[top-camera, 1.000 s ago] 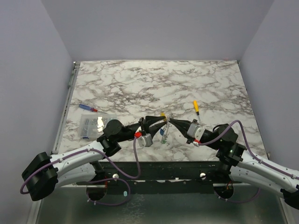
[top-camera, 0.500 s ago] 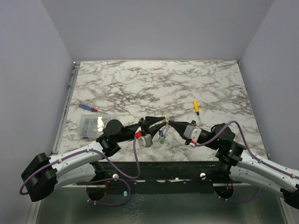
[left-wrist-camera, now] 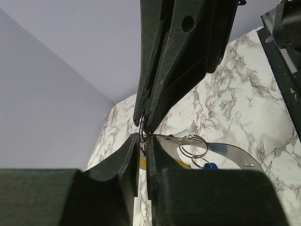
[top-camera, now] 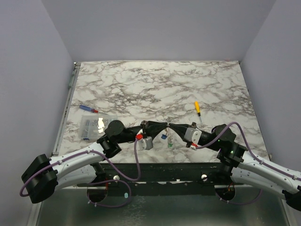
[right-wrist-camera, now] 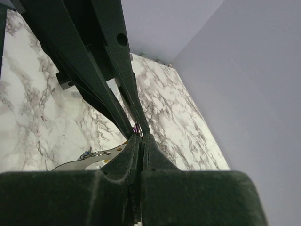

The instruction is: Put the keys on the keyring

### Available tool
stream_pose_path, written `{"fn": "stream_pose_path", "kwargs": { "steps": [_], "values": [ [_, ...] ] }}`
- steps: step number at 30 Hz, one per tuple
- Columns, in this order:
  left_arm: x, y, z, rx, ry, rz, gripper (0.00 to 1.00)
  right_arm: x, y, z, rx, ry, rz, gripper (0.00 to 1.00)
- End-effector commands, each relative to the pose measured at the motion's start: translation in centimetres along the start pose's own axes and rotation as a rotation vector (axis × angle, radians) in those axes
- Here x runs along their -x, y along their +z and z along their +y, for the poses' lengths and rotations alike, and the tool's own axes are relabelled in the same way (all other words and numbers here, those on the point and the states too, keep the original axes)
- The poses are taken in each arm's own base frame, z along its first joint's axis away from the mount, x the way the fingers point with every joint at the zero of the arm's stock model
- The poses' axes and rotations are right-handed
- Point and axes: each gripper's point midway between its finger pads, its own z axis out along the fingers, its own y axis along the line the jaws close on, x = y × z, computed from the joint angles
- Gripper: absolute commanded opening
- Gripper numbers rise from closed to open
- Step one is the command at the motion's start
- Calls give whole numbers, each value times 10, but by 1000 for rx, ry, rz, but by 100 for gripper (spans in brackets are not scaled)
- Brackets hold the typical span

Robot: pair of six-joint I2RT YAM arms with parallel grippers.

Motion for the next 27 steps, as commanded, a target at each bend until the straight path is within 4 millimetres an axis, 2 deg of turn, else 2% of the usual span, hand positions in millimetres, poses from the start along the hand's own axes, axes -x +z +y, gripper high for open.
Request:
{"fn": "stream_pose_path", "kwargs": {
  "steps": [1,5,8,9,13,16,21,27],
  "values": [
    [12,6,-4,-52,-14,-46,3,23,4,1,42,0,-80,1],
    [12,6,-1,-43,11,-36,0,23,4,1,41,3,-79,1],
    [6,3,11,15,28,5,0,20,3,-3,18,-1,-65,3],
    [4,2,15,35,33,22,0,18,3,-6,3,-3,-54,7],
    [-13,0,26,86,53,114,0,1,1,-17,-50,-44,36,33],
    [-28,-3,30,100,59,195,0,-11,-1,-20,-64,-84,96,44],
    [-45,-3,32,102,52,276,0,-34,-4,-24,-79,-150,203,46],
    [-54,-1,25,70,38,317,0,-49,1,-22,-52,-175,272,46]
  ]
}}
